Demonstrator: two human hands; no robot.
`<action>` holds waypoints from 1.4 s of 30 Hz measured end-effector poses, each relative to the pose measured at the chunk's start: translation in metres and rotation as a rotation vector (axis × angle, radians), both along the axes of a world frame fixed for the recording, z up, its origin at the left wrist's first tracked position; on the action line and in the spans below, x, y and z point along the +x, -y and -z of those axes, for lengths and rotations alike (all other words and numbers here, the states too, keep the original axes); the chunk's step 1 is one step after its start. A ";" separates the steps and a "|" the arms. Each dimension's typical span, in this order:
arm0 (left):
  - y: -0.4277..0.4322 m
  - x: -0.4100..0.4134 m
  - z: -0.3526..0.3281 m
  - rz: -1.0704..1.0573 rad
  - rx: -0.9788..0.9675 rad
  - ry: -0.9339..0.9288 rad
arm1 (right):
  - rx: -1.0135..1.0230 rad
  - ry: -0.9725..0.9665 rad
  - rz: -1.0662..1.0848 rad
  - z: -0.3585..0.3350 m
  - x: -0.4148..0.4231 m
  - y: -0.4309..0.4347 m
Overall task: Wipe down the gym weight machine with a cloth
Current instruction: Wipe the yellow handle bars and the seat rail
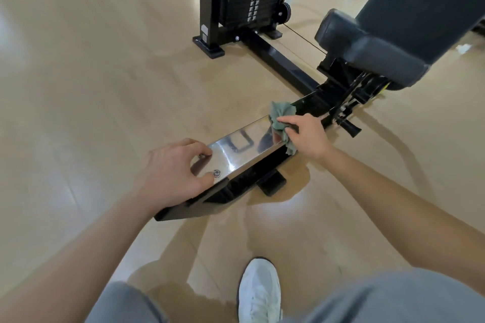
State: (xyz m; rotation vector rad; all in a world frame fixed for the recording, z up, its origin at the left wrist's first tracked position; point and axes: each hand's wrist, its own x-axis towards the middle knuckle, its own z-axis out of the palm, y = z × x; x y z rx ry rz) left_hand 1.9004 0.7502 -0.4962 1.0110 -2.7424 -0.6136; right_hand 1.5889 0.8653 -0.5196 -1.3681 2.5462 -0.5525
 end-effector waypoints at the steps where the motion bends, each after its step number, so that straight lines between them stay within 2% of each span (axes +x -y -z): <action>1: -0.002 0.001 -0.002 -0.025 0.018 -0.015 | 0.018 0.003 -0.043 -0.003 0.013 0.000; 7: -0.008 0.000 -0.004 -0.063 0.002 -0.040 | 0.024 0.129 -0.357 -0.038 0.099 -0.003; 11: -0.011 0.003 -0.003 -0.224 0.053 -0.168 | 0.167 0.162 -0.507 -0.058 0.128 0.004; 12: -0.011 0.005 -0.003 -0.300 0.121 -0.261 | 0.202 0.186 -0.529 -0.063 0.136 0.007; 15: -0.006 0.019 -0.001 -0.560 0.426 -0.694 | 0.299 0.229 -0.608 -0.078 0.160 0.018; 16: -0.005 0.027 0.001 -0.628 0.486 -0.770 | 0.307 0.258 -0.629 -0.083 0.167 0.021; 19: -0.012 0.057 0.012 -0.690 0.568 -0.828 | 0.149 0.403 -0.547 -0.094 0.186 0.027; 22: -0.028 0.085 0.016 -0.552 0.584 -0.864 | -0.043 0.443 -0.447 -0.094 0.203 0.034; 26: -0.031 0.097 0.022 -0.267 0.495 -0.828 | 0.148 0.220 -0.725 -0.075 0.226 0.038; 28: -0.030 0.095 0.027 -0.238 0.459 -0.804 | 0.168 0.208 -0.723 -0.073 0.227 0.043; 32: -0.033 0.091 0.034 -0.333 0.323 -0.798 | 0.165 0.298 -0.685 -0.071 0.220 0.049; 37: -0.057 0.089 0.037 -0.428 0.207 -0.733 | 0.210 0.180 -0.782 -0.071 0.214 0.053; 40: -0.077 0.085 0.022 -0.531 0.176 -0.628 | 0.235 0.151 -0.832 -0.081 0.217 0.047; 42: -0.087 0.084 -0.003 -0.568 0.270 -0.472 | 0.278 0.177 -0.811 -0.090 0.222 0.037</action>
